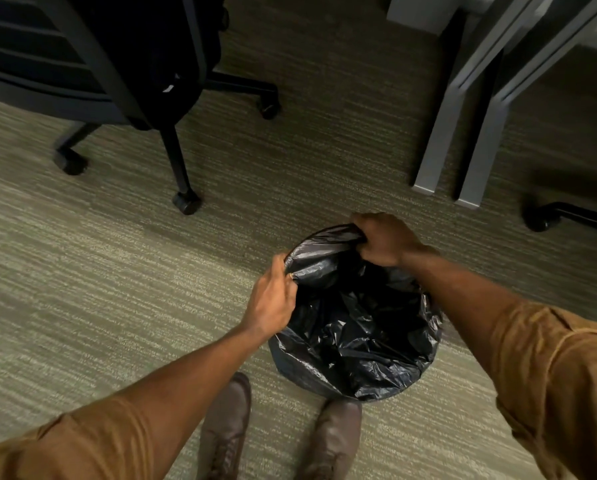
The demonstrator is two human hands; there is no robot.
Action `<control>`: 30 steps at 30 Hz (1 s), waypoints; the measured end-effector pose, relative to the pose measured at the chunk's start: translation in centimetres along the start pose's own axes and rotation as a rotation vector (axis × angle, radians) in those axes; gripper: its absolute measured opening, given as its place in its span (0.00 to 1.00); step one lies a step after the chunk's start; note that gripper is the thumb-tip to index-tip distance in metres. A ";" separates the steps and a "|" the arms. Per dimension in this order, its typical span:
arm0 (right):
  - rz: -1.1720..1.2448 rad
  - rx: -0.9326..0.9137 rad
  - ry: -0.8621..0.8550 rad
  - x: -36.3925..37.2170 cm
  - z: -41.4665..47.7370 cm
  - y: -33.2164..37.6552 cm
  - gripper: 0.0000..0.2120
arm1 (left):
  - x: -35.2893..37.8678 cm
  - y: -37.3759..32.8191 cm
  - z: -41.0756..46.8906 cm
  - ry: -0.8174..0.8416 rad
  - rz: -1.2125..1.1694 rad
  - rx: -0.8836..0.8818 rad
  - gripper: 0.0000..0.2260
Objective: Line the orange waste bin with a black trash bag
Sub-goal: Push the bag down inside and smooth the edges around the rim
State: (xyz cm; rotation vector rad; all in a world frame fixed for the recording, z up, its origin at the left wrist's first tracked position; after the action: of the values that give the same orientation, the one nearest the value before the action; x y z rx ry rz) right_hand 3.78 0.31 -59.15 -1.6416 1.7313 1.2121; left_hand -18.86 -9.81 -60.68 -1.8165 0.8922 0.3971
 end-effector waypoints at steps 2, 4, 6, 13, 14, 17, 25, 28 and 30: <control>0.082 0.045 -0.013 0.3 -0.4 -2.3 0.17 | 0.0 0.1 0.0 -0.002 -0.002 -0.022 0.24; 0.160 0.098 -0.034 0.7 -1.0 -4.7 0.14 | 0.1 0.3 0.0 0.013 -0.029 -0.045 0.24; 0.264 0.165 -0.040 1.3 -2.1 -6.7 0.18 | 0.2 0.2 0.0 0.026 -0.056 -0.065 0.23; 0.684 0.347 -0.136 2.1 -6.1 -8.3 0.49 | 0.0 0.2 -0.5 -0.005 -0.137 -0.110 0.20; 0.696 0.369 -0.199 2.0 -7.0 -8.2 0.50 | -0.3 0.0 -0.8 -0.036 -0.111 -0.099 0.22; 0.451 0.399 -0.568 1.2 -10.6 -7.5 0.39 | -1.0 -0.3 -2.7 -0.239 0.097 -0.105 0.30; 0.553 1.009 -0.640 7.7 -20.1 -2.4 0.48 | 0.2 -1.2 -10.0 -0.425 0.119 -0.462 0.41; 0.668 1.182 -0.572 10.0 -22.0 -0.7 0.51 | 1.5 -1.3 -12.3 -0.340 0.020 -0.708 0.46; 0.717 1.244 -0.541 10.9 -22.5 0.4 0.52 | 2.5 -1.4 -13.2 -0.278 -0.088 -0.862 0.46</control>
State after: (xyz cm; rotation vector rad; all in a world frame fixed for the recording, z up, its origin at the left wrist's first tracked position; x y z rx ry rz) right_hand 6.76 -24.40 -56.53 0.0299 2.0156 0.4420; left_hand -17.85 -22.37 -55.85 -2.4718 0.4561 1.0670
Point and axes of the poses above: each hand's wrist, its own z-axis towards the middle knuckle, its own x-axis out of the palm, y = z × x, the point moved 6 cm from there along z, towards the middle knuckle, and after that the axes turned 4 degrees about x, right-handed, at the moved point
